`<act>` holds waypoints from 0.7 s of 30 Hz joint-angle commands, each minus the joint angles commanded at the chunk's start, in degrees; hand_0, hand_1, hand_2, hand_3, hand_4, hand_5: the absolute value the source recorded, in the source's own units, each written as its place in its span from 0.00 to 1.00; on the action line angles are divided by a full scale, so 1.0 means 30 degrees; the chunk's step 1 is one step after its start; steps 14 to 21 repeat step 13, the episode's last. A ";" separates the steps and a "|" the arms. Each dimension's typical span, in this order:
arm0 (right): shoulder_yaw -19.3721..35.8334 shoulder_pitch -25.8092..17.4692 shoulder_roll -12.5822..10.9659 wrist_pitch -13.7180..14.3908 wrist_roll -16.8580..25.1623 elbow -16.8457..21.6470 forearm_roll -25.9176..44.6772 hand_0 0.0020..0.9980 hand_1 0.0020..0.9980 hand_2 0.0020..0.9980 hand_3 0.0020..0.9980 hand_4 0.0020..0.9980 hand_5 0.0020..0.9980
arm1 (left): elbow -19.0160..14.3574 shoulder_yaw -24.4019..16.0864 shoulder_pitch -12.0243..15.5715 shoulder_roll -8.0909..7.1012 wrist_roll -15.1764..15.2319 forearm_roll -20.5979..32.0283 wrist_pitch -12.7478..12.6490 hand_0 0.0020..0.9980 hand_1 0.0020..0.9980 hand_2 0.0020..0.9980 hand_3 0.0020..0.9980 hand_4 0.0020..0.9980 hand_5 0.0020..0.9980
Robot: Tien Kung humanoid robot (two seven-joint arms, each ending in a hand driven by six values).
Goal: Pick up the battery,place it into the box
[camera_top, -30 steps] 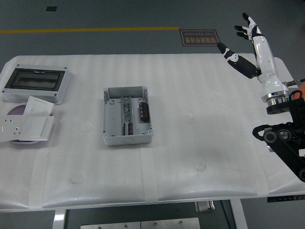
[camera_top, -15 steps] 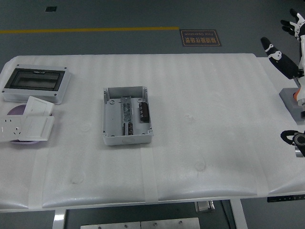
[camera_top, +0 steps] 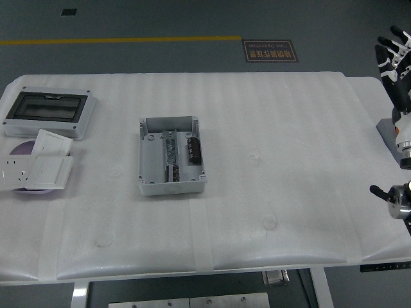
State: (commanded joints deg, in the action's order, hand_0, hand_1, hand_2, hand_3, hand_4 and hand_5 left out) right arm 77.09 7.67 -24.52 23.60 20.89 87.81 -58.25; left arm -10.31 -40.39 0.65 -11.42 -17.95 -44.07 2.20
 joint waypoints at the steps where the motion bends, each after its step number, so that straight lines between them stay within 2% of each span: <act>1: -0.0079 0.0015 0.0047 -0.0104 0.0013 -0.0049 0.0269 0.84 0.73 0.78 0.83 0.86 0.62 | 0.0000 -0.0052 0.0019 0.0027 -0.0027 -0.0047 0.0010 0.64 0.65 0.62 0.57 0.41 0.41; 13: -0.0757 0.0414 0.0358 -0.1887 0.0817 -0.0429 0.4164 0.81 0.72 0.77 0.82 0.85 0.61 | 0.0000 -0.0239 0.0056 0.0199 -0.0054 -0.0195 0.0030 0.64 0.65 0.62 0.57 0.41 0.41; 21: -0.0757 0.0414 0.0358 -0.1887 0.0817 -0.0429 0.4164 0.81 0.72 0.77 0.82 0.85 0.61 | 0.0000 -0.0239 0.0056 0.0199 -0.0054 -0.0195 0.0030 0.64 0.65 0.62 0.57 0.41 0.41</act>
